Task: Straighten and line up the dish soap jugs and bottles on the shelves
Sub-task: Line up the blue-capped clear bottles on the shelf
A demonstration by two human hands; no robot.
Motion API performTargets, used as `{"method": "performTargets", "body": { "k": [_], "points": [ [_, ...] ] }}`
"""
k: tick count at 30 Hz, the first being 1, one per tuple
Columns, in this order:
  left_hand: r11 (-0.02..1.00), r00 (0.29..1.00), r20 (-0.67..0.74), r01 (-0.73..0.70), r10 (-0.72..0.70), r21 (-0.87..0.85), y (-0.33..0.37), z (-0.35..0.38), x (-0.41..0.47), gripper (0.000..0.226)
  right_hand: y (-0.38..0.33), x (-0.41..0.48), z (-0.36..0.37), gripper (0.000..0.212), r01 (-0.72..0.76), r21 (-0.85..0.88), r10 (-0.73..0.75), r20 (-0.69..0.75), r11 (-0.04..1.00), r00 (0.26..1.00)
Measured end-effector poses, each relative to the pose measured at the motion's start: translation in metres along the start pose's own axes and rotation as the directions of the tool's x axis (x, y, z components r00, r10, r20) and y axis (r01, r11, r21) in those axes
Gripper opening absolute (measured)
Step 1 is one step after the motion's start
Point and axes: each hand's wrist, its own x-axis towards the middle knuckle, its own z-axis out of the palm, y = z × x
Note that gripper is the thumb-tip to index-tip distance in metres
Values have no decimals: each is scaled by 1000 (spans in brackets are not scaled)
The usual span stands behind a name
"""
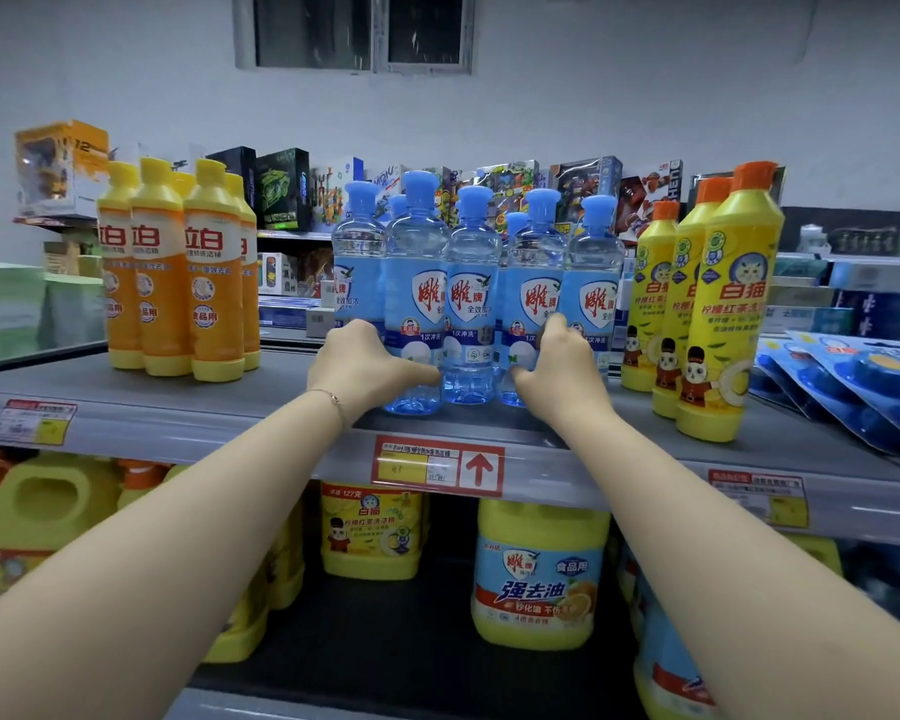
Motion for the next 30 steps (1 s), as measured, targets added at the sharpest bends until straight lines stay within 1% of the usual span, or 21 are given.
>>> {"method": "performTargets", "body": {
  "k": [2, 4, 7, 10, 12, 13, 18, 19, 20, 22, 23, 24, 25, 26, 27, 28, 29, 30],
  "points": [
    [1000, 999, 32, -12, 13, -17, 1, -2, -4, 66, 0, 0, 0, 39, 8, 2, -8, 0, 1000, 1000],
    [997, 995, 95, -17, 24, -72, 8, -2, -8, 59, -1, -1, -1, 38, 5, -1, -5, -4, 1000, 1000],
    [993, 987, 158, -8, 27, -114, 22, 6, -10, 57, 0, 0, 0, 33, -13, 4, 13, -13, 1000, 1000],
    [991, 986, 156, -34, 54, -129, 32, 18, -8, 60, 1, 0, 0, 29, -25, 8, 25, -31, 1000, 999],
    [989, 983, 161, -63, 84, -131, 36, 23, -7, 55, 1, 0, 0, 28, -15, 10, 16, -39, 1000, 999],
    [989, 984, 159, -63, 85, -137, 37, 24, -7, 55, 2, 0, 0, 27, -9, 11, 10, -40, 1000, 999],
    [986, 990, 128, -44, 65, -164, 43, 27, -9, 72, 3, 1, 0, 27, -22, 49, 24, -44, 999, 999],
    [986, 988, 139, -47, 69, -159, 43, 26, -12, 74, 3, 1, -2, 24, -33, 96, 41, -80, 995, 996],
    [987, 986, 152, -50, 74, -154, 42, 24, -13, 75, 2, 1, -5, 21, -35, 159, 59, -149, 987, 987],
    [989, 986, 141, -68, 87, -133, 35, 18, -17, 73, 4, 5, -16, 21, -23, 244, 107, -337, 969, 935],
    [990, 992, 90, -82, 92, -111, 31, 13, -17, 73, 7, 7, -21, 25, -29, 248, 129, -398, 968, 908],
    [992, 996, 0, -90, 91, -83, 25, 8, -15, 71, 12, 10, -26, 31, -59, 246, 158, -406, 968, 900],
    [994, 990, -114, -87, 79, -62, 20, 4, -10, 68, 17, 15, -28, 43, -126, 251, 215, -366, 960, 905],
    [996, 972, -227, -69, 55, -53, 14, 0, -5, 63, 24, 22, -27, 57, -216, 256, 288, -289, 942, 913],
    [998, 951, -308, -40, 21, -56, 9, -2, 3, 58, 28, 28, -26, 68, -303, 271, 360, -191, 914, 913],
    [998, 942, -336, -2, -20, -67, 4, -4, 9, 58, 29, 32, -24, 73, -375, 298, 416, -83, 878, 906],
    [995, 948, -312, 40, -67, -89, 0, -4, 16, 62, 31, 35, -21, 72, -422, 336, 443, 16, 842, 897],
    [988, 961, -250, 84, -114, -128, -4, -3, 22, 69, 33, 39, -18, 66, -458, 380, 456, 99, 804, 884]
  ]
}}
